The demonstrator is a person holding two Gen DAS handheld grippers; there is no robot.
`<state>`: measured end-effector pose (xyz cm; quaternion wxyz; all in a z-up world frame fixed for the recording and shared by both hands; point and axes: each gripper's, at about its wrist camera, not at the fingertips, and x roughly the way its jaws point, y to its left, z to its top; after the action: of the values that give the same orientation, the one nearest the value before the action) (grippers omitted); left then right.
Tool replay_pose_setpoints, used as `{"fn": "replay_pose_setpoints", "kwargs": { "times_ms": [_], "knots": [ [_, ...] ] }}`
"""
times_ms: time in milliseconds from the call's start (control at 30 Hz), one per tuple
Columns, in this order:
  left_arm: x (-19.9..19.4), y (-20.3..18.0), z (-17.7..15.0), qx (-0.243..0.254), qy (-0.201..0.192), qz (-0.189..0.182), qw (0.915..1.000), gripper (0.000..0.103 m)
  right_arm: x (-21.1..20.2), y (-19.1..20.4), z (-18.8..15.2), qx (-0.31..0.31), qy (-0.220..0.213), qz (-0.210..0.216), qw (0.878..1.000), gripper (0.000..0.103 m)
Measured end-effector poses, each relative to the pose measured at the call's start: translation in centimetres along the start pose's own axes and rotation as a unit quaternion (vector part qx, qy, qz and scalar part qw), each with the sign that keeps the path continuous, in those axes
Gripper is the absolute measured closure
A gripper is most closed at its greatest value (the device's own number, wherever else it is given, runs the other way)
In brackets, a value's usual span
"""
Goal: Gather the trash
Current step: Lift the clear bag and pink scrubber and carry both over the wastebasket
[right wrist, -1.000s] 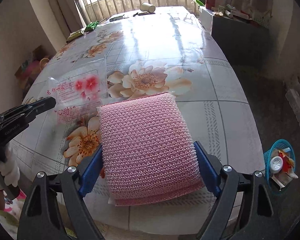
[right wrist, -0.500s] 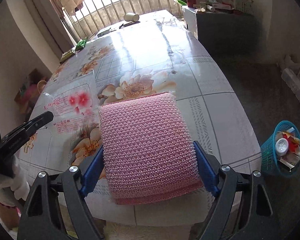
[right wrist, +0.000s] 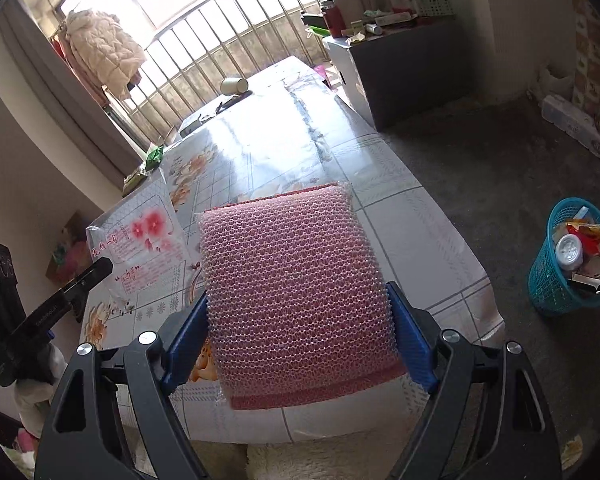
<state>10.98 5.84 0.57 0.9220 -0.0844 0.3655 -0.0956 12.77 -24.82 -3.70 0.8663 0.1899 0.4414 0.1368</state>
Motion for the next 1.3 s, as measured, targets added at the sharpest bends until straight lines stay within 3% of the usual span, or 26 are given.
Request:
{"fn": "replay_pose_setpoints", "kwargs": {
  "times_ms": [333,600,933,1100,1300],
  "knots": [
    [0.6,-4.8,2.5,0.034,0.000,-0.044,0.9984,0.101,-4.6,-5.6,-0.2,0.084,-0.062,0.021,0.994,0.022],
    [2.6,-11.7,3.9,0.074,0.020,-0.101,0.9920,0.101,-10.0,-12.9,-1.9,0.166,-0.129,-0.003,0.978,0.022],
    [7.9,-23.6,3.8,0.141,0.074,-0.160,0.9742,0.101,-15.0,-24.4,-7.1,0.298,-0.181,-0.071,0.934,0.022],
    [11.5,-30.2,3.4,0.175,0.108,-0.190,0.9600,0.101,-15.7,-29.4,-10.2,0.360,-0.187,-0.099,0.909,0.022],
    [17.5,-37.7,1.6,0.206,0.167,-0.212,0.9405,0.101,-15.0,-34.3,-11.8,0.411,-0.191,-0.103,0.886,0.022]
  ]
}}
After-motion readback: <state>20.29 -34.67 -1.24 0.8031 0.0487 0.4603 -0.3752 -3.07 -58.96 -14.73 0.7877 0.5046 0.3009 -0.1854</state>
